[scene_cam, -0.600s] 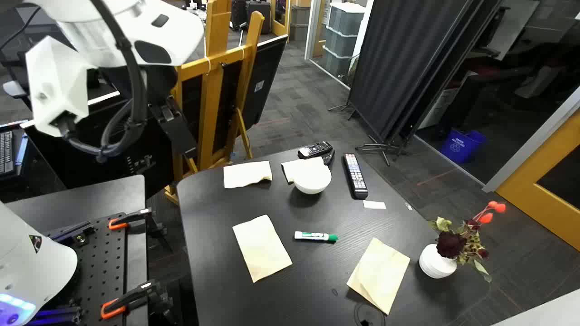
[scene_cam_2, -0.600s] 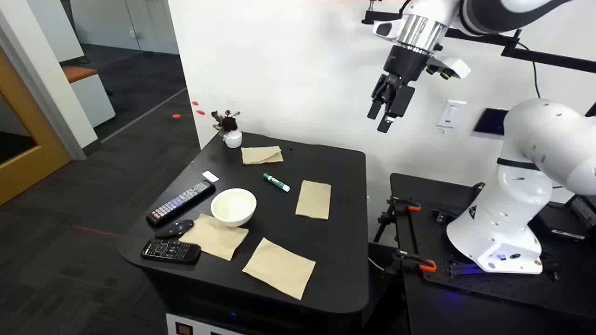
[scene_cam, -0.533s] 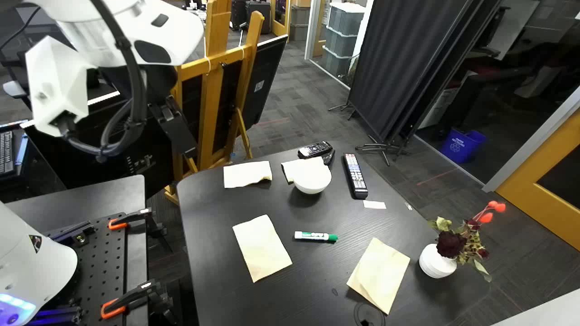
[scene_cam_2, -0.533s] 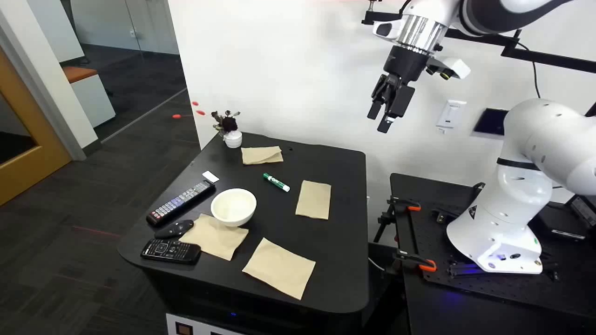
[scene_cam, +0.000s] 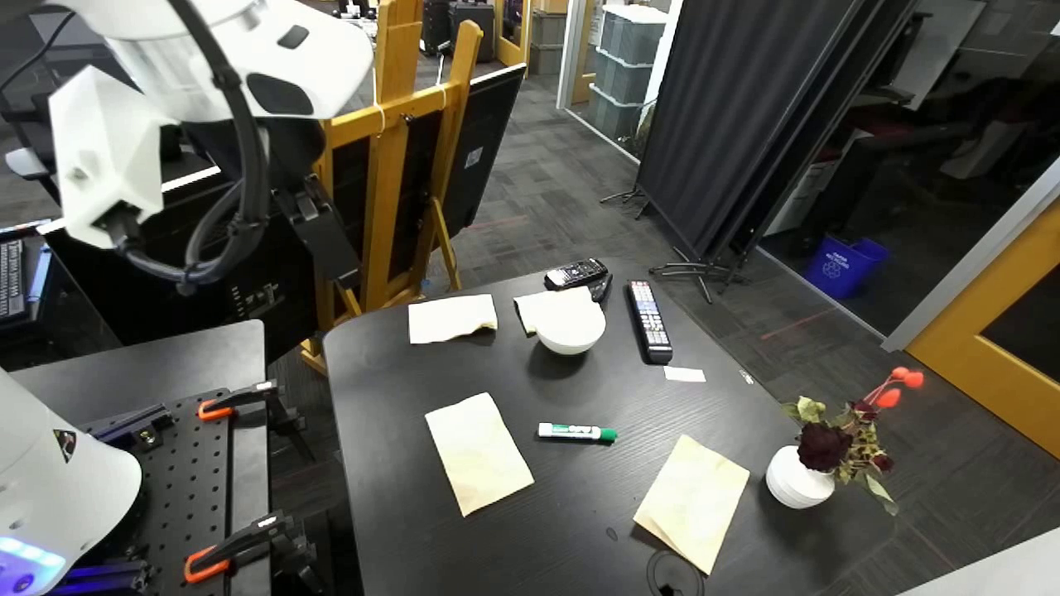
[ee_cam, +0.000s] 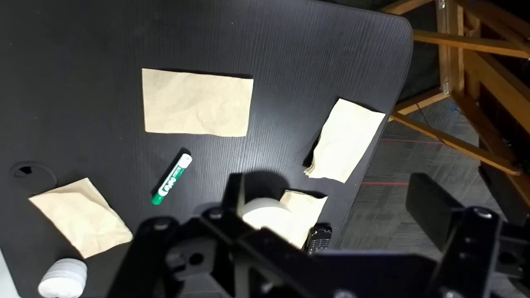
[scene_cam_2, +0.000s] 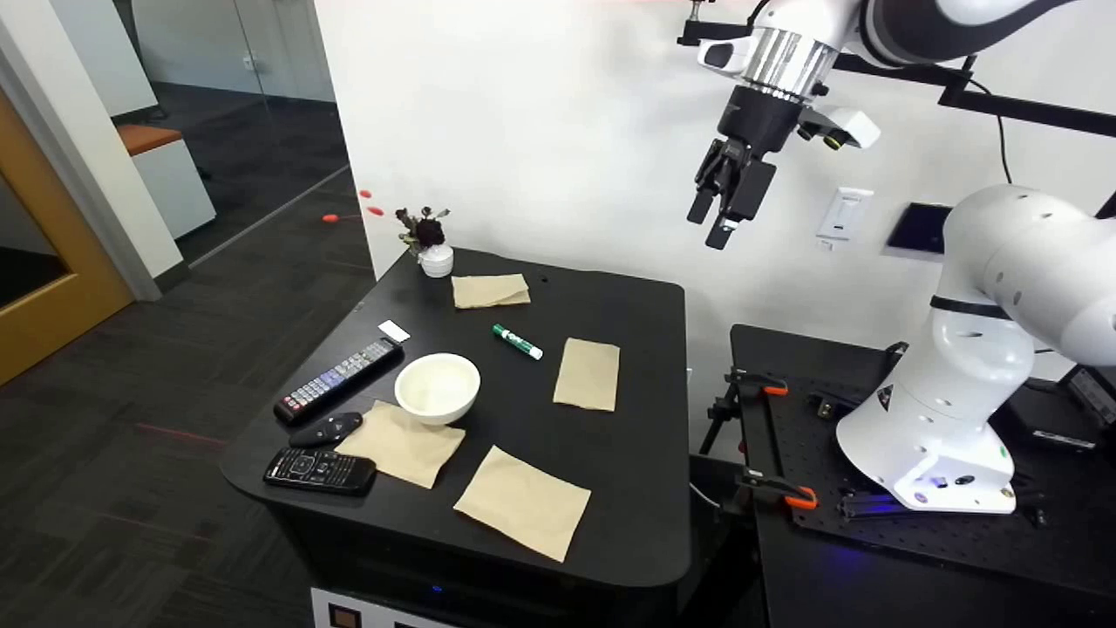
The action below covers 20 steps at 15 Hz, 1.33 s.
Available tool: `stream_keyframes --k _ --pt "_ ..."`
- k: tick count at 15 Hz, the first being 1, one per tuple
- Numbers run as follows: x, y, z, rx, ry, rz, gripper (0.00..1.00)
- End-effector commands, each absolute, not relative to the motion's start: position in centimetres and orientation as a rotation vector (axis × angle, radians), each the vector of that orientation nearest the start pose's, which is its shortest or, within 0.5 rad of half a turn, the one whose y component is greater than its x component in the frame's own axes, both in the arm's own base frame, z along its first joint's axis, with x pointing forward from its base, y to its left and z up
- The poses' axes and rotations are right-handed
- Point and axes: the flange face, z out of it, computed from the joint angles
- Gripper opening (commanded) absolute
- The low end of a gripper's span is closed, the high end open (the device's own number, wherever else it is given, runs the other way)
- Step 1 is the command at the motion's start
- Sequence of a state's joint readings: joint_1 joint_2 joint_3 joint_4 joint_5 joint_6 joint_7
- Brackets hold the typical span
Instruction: Put the green marker inside the white bowl
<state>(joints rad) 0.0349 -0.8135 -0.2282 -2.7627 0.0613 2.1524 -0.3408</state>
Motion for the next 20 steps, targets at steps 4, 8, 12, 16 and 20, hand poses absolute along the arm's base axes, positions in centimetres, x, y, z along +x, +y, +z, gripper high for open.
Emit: stream_keyframes --k 4,8,12,16,20 --pt "37.7 -5.1 43.0 -3.032 -0.005 -0.504 1.00" --pt "42.3 -5.7 39.0 -3.073 0.188 -0.553 1.00" --pt "46.9 -7.6 34.2 -3.087 0.369 -0.478 1.00" --pt "51.3 -9.3 29.2 -3.119 0.491 -0.344 1.00" --pt "55.2 -10.0 24.6 -3.127 0.568 -0.249 1.00"
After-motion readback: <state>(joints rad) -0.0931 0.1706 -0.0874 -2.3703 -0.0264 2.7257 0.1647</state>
